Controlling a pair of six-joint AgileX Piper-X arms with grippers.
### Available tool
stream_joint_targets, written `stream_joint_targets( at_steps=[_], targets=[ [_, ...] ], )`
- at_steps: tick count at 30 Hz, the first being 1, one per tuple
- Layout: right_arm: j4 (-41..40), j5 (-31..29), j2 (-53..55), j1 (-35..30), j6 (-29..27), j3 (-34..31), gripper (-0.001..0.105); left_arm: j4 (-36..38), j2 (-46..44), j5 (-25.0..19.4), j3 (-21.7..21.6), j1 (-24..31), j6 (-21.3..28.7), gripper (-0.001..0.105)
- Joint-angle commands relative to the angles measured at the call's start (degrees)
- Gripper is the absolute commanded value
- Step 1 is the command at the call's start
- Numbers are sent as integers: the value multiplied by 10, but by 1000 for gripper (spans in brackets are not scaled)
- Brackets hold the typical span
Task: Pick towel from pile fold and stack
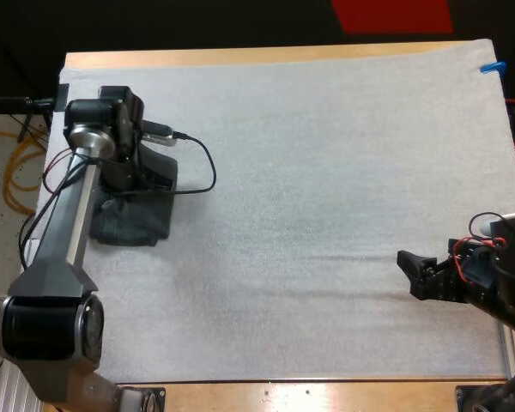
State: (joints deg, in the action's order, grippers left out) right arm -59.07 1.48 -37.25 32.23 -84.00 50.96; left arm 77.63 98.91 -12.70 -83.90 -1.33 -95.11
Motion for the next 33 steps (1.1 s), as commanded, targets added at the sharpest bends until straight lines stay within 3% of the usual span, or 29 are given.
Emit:
stream_joint_targets(
  at_steps=[1,16,18,26,30,33],
  targets=[
    [2,-4,1,0,-7,0,78,2,-9,-8,-3,5,2,0],
    [2,-4,1,0,-7,0,78,-56,-7,-2,-3,40,16,1],
    [2,-4,1,0,-7,0,78,-56,-7,-2,-3,40,15,5],
    [2,-4,1,0,-7,0,78,-56,-7,-9,-3,40,15,38],
    [2,-4,1,0,-7,0,78,-56,-7,-39,-3,40,15,41],
    [2,-4,1,0,-7,0,78,-56,-7,-91,-3,40,20,41]
  ],
)
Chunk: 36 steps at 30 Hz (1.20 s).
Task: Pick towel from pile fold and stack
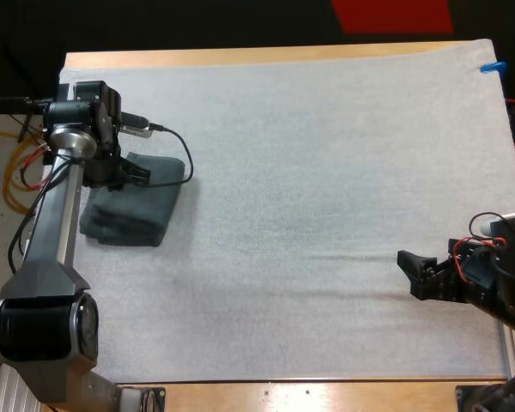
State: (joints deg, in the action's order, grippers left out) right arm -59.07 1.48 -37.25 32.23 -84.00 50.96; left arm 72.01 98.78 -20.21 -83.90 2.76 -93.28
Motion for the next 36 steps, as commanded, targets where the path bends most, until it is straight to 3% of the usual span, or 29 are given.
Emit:
stream_joint_targets(
  at_steps=[1,6,12,19,27,30,36],
  targets=[
    [2,-4,1,0,-7,0,78,1,-6,-29,-3,-1,6,41],
    [2,-4,1,0,-7,0,78,13,-8,-20,-3,-1,12,41],
    [2,-1,1,0,-7,0,78,13,-51,57,-3,-4,12,41],
    [6,24,1,0,-7,0,78,13,-173,62,-3,-4,12,41],
    [16,27,1,0,-7,0,78,13,-330,176,-3,-4,-5,41],
    [19,27,1,0,-7,0,78,13,-383,190,-3,-4,-14,41],
    [37,34,1,0,-7,0,78,12,-491,198,47,-4,-23,41]
  ],
)
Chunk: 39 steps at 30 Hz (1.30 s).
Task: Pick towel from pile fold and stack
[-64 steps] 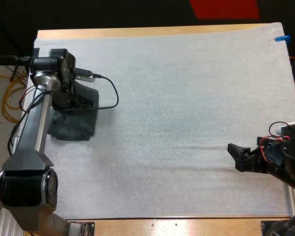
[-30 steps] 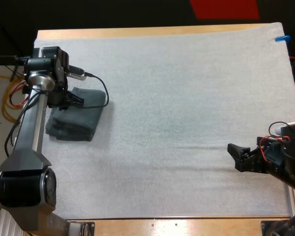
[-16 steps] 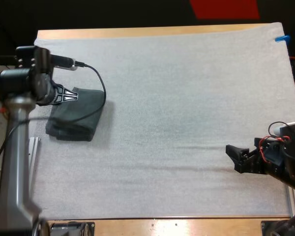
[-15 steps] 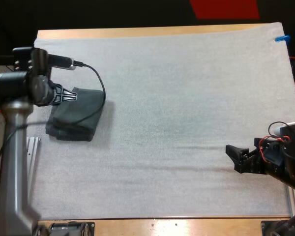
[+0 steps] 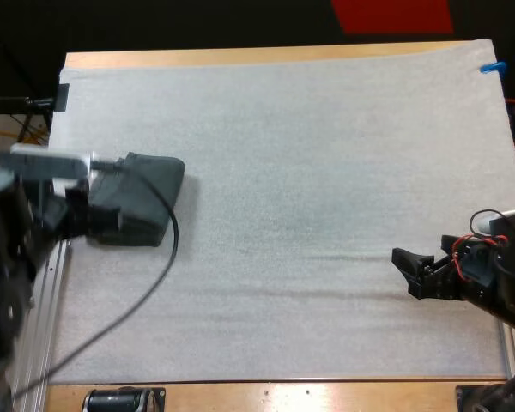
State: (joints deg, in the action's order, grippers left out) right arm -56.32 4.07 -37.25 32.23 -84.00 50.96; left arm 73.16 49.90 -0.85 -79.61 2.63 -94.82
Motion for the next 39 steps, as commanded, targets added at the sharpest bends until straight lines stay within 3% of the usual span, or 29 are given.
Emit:
stream_joint_targets(
  at_steps=[1,9,12,17,25,30,39],
  targets=[
    [12,11,1,0,-7,0,78,-2,-10,4,11,-3,-8,41],
    [62,22,-34,0,-15,0,78,-70,-156,34,187,-3,-14,41],
    [94,22,-71,0,-22,0,78,-93,-180,45,217,-3,-14,41],
    [132,22,-132,-20,-38,13,78,-118,-182,45,219,-3,-5,41],
    [115,23,-151,-152,-88,49,78,-131,-182,40,219,-49,17,41],
    [30,22,-106,-227,-147,62,78,-130,-184,-16,219,-58,15,41],
    [-46,-49,31,-269,-172,61,78,-130,-237,-20,219,-58,7,41]
  ],
)
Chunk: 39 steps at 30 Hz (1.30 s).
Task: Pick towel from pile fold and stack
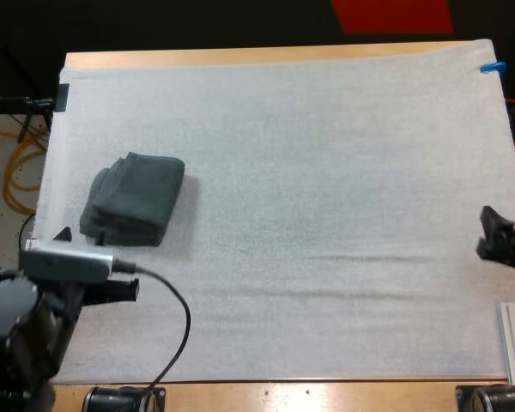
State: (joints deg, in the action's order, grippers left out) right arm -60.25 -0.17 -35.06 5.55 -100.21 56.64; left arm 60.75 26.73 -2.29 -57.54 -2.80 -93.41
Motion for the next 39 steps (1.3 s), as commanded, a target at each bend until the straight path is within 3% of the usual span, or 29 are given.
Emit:
stream_joint_targets(
  at_steps=[1,7,11,16,23,27,34,39],
  targets=[
    [-9,-9,21,-2,-12,4,78,-6,-13,-6,-1,-3,-7,41],
    [-23,-13,120,-2,-16,-4,78,10,-90,-6,-1,-3,-4,41],
    [-23,-13,191,-2,-16,-30,78,50,-148,-6,-1,-3,28,41],
    [-23,-36,269,-2,-16,-71,78,97,-219,-6,3,-3,31,41],
    [-35,-56,380,-2,-14,-117,78,226,-324,-6,23,-3,28,41],
    [-84,-55,379,-2,3,-124,78,294,-359,-10,26,-1,18,41],
    [-69,-51,382,-2,12,-150,78,288,-357,-9,57,4,6,41],
    [3,-49,382,-2,10,-165,78,207,-356,-9,93,4,6,41]
  ],
)
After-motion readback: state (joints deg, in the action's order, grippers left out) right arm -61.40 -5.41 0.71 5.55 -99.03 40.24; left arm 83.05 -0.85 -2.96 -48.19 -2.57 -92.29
